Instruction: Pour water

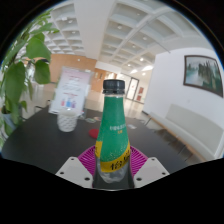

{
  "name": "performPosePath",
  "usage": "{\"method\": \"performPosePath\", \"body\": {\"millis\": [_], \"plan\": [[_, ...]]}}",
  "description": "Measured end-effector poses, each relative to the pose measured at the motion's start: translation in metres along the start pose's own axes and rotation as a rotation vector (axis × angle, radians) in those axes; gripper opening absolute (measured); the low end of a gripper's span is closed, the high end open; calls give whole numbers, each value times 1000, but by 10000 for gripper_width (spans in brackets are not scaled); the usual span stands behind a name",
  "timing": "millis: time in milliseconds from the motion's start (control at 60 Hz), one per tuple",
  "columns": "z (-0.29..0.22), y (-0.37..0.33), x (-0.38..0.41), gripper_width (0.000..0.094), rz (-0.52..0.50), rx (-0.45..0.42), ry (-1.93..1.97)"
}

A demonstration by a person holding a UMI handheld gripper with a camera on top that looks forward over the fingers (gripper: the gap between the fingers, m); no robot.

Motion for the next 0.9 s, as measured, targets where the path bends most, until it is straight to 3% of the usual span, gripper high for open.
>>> {"method": "performPosePath", "body": {"millis": [200,383,517,617,900], "plan": [[-72,87,-107,410,310,-17,-266],[-186,152,-113,409,475,-167,-733],[-242,180,-56,411,511,-342,-1216],[-243,202,0,410,506,-443,-1537],[-194,228,84,408,445,-555,-1953]]}}
Point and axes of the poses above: the point between the fingertips, and its own axes, seen from behind it with the camera up: x to the left, z down, y forward, the way the camera looks, the point moved 6 cm from there along -y, backward, against the way the camera looks, and after that the axes turned 4 degrees about -z, right-handed, at the moved point
